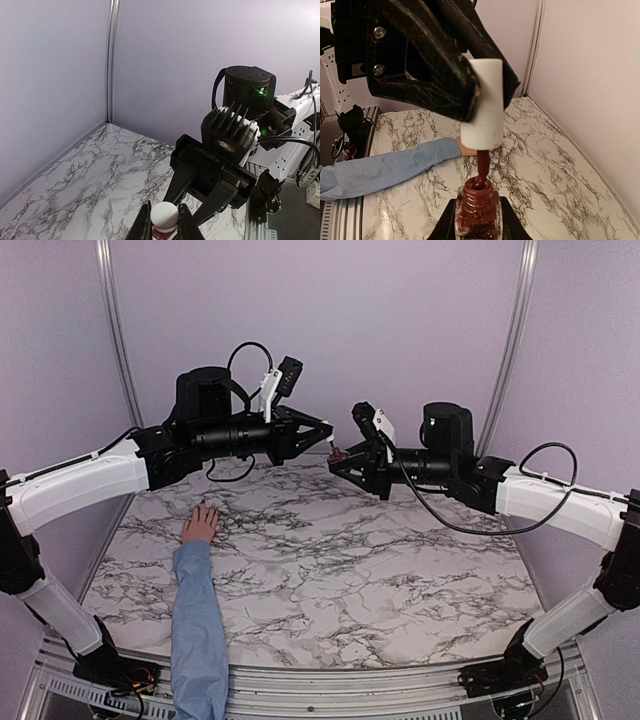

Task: Paint the nails
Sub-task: Close the nail polish bottle, then screw the nail polish bottle.

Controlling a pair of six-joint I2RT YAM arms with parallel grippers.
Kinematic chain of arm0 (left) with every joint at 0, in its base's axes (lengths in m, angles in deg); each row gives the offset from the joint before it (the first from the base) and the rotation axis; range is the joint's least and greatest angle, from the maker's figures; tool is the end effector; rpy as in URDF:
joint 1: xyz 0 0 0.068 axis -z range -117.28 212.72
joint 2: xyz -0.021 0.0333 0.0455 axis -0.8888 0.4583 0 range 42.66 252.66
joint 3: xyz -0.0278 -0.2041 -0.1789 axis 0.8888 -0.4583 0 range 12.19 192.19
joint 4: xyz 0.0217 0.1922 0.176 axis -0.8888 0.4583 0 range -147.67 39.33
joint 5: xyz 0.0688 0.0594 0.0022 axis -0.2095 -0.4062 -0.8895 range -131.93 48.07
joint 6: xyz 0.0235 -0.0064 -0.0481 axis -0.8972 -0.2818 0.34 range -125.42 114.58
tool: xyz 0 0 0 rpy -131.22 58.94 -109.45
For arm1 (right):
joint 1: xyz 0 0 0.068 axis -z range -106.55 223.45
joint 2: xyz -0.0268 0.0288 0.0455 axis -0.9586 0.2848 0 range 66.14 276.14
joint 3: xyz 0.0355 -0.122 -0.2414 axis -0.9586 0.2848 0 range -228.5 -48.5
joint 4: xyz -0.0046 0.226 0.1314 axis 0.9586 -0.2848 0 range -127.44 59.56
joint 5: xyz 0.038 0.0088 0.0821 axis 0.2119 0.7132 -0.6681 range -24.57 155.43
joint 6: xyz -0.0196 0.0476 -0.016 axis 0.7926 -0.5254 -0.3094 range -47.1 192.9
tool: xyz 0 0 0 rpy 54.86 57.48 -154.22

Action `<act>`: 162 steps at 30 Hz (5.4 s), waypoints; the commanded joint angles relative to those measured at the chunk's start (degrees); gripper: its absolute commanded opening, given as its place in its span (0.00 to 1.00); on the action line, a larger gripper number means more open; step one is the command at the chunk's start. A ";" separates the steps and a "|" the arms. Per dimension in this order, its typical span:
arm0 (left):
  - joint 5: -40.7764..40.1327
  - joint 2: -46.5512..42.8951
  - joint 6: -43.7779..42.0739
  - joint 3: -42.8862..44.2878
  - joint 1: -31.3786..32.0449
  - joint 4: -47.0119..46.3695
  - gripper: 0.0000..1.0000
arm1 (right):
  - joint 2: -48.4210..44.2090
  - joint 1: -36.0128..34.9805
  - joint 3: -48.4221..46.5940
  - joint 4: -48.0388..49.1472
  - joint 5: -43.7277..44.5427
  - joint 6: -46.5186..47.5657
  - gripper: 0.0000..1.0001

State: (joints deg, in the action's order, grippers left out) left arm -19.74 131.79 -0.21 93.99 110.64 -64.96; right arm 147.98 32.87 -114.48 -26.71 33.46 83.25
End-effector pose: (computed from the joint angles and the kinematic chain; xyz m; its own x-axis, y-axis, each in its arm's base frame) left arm 0.2404 -0.2864 0.4057 -0.0858 -0.0304 -0.9958 0.9364 0.3388 -0.0910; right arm 0.2434 0.2332 0.3437 0.0127 -0.1899 -0.9817 -0.9583 0.2779 -0.0662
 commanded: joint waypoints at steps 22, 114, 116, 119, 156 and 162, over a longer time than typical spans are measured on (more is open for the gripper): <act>-1.44 0.61 -3.03 3.44 0.53 2.13 0.00 | -0.81 0.08 -1.00 -0.02 -0.65 1.09 0.00; 21.38 -0.23 -12.77 -3.13 0.16 2.61 0.34 | -3.88 -0.60 -5.61 5.90 -13.46 -2.99 0.00; 19.95 -0.61 -11.00 -3.04 -0.12 0.81 0.37 | -4.01 -0.56 -5.34 5.86 -13.44 -3.05 0.00; 17.55 -2.02 -6.77 -4.35 -1.08 -3.93 0.41 | -4.38 -0.57 -4.44 5.74 -11.92 -3.18 0.00; -19.47 6.88 16.21 8.04 3.67 -6.63 0.45 | 0.67 -3.75 -10.18 -3.55 27.63 -6.66 0.00; -18.75 7.84 16.23 9.06 3.87 -5.78 0.40 | 0.93 -4.51 -10.34 -3.55 27.57 -5.67 0.00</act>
State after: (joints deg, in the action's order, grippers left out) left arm -38.19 138.78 15.57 100.70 114.07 -71.08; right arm 148.64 29.29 -121.82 -30.95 60.10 76.52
